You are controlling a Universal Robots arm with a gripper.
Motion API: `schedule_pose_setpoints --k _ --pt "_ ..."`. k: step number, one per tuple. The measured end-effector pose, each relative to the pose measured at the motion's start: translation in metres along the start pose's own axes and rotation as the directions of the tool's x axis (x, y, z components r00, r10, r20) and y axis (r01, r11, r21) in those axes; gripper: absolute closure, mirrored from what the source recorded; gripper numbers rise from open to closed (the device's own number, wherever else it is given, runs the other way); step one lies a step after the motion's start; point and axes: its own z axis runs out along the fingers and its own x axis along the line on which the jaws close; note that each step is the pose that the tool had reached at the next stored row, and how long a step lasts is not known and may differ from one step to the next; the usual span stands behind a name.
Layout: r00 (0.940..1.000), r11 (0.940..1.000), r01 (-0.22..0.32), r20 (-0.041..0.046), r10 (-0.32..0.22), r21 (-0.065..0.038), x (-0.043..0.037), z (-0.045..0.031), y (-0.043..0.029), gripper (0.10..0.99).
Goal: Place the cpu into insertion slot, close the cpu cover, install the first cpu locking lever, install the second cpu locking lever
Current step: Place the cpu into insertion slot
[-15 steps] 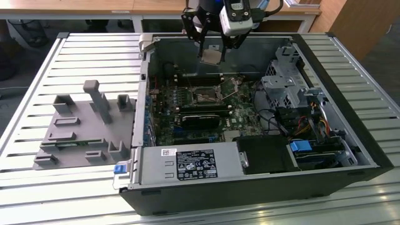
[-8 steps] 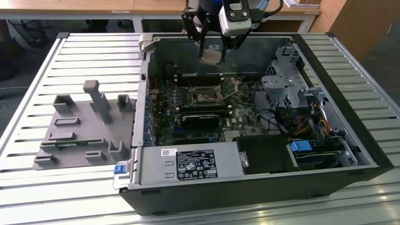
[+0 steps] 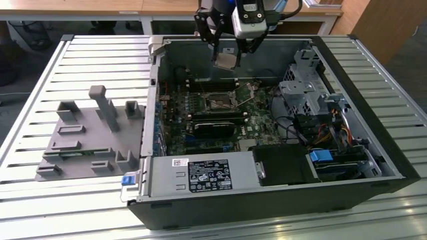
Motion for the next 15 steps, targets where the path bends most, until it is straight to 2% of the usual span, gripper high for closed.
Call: schedule_pose_setpoints --k 15 --pt "0.9964 0.9964 -0.084 0.0075 0.084 -0.002 0.0000 0.0011 0.0000 0.557"
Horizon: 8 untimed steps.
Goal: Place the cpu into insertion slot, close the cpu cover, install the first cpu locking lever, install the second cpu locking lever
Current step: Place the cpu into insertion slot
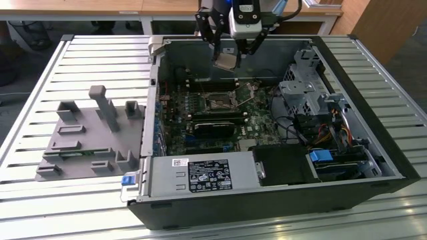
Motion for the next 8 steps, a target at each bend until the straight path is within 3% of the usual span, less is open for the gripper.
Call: schedule_pose_setpoints --k 4,8 --pt "0.9987 0.9987 -0.050 0.0044 0.050 -0.001 0.0001 0.0007 0.0000 0.557" --pt "0.9930 0.9931 -0.117 0.0104 0.117 -0.003 0.0001 0.0016 0.0001 0.557"
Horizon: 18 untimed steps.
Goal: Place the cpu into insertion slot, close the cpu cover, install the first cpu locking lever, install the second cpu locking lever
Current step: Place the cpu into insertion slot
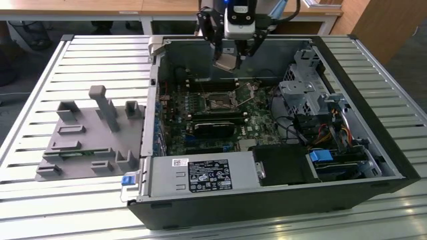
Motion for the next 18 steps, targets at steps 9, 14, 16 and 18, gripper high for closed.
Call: schedule_pose_setpoints --k 9,14,16,18 --pt "0.9900 0.9901 -0.140 0.0124 0.141 -0.004 0.0000 0.0023 -0.0002 0.557" --pt "0.9776 0.9778 -0.210 0.0183 0.210 -0.006 0.0000 0.0034 -0.0003 0.557" --pt "0.9713 0.9715 -0.237 0.0206 0.237 -0.007 0.0000 0.0039 -0.0003 0.557" --pt "0.9641 0.9643 -0.265 0.0230 0.265 -0.008 0.0000 0.0043 -0.0003 0.557"
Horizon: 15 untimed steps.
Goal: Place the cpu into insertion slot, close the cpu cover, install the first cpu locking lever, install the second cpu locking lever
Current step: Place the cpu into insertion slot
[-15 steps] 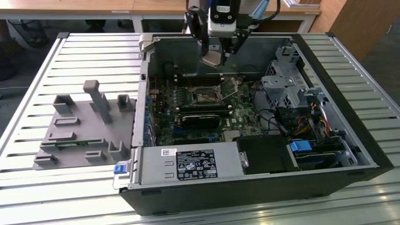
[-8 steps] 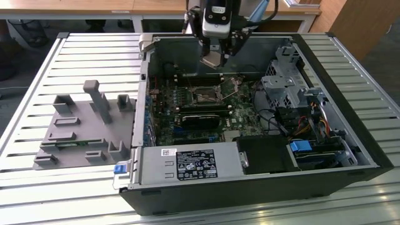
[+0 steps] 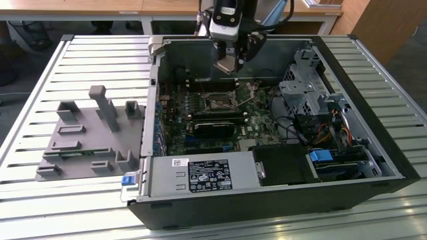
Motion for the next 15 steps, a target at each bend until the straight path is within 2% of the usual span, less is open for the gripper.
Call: schedule_pose_setpoints --k 4,8,11,15 --pt "0.9981 0.9981 -0.062 0.0056 0.062 -0.001 0.0001 0.0009 0.0000 0.557" --pt "0.9924 0.9925 -0.122 0.0109 0.122 -0.003 0.0001 0.0018 0.0000 0.557" --pt "0.9858 0.9859 -0.167 0.0148 0.167 -0.004 0.0002 0.0022 0.0000 0.557" --pt "0.9734 0.9736 -0.228 0.0200 0.228 -0.007 0.0002 0.0028 0.0000 0.557"
